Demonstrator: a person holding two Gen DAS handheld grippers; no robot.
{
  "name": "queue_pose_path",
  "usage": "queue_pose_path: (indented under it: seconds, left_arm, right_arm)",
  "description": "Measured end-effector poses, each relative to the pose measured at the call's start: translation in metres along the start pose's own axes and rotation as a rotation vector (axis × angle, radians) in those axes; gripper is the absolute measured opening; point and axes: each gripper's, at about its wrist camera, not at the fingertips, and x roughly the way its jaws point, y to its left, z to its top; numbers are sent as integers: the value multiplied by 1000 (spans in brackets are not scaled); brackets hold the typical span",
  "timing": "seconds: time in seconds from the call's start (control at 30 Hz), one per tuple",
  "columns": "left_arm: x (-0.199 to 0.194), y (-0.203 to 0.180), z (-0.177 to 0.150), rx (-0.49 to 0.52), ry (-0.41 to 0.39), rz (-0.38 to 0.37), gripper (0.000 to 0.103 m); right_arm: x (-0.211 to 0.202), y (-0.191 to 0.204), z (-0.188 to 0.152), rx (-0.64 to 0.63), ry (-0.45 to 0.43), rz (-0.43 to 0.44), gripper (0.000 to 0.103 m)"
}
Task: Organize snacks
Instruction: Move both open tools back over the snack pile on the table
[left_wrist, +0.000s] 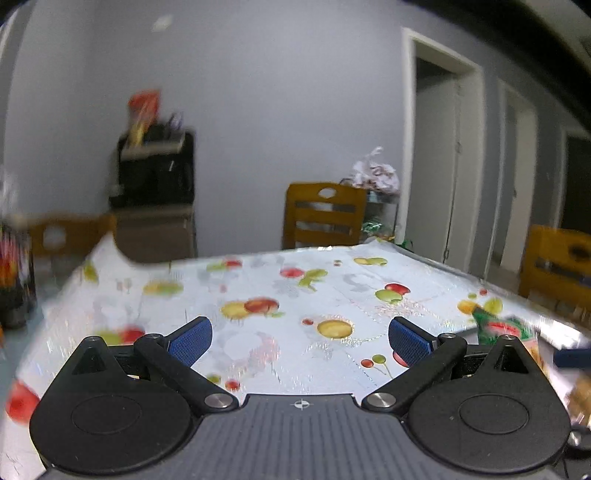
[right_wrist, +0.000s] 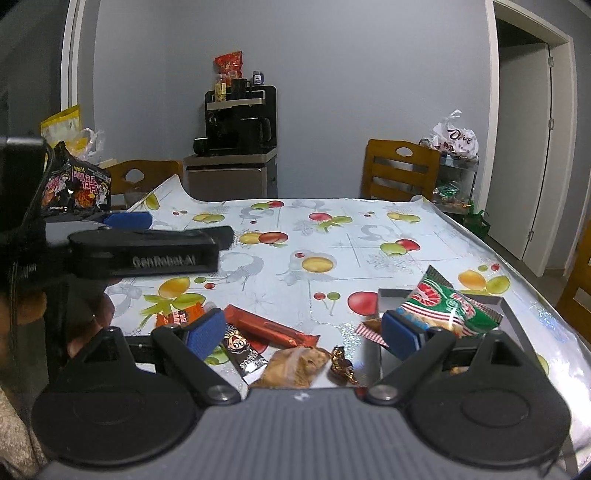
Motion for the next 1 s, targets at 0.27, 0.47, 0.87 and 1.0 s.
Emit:
queue_pose_path:
  seconds: [0.27, 0.47, 0.87, 1.0]
  left_arm:
    - [26, 38, -3, -36, 41, 77, 103]
    - [41, 53, -24, -40, 105, 51, 103]
    - [52, 56, -46, 141, 262, -8, 103]
    - [55, 63, -48, 131, 315, -33, 102]
  right_arm:
    - [17, 6, -5, -22, 43, -5, 93]
    - [37, 16, -16, -80, 103, -6, 93]
    - [60, 62, -16, -185, 106, 68, 93]
    - [75, 85, -21, -241, 61, 91, 92]
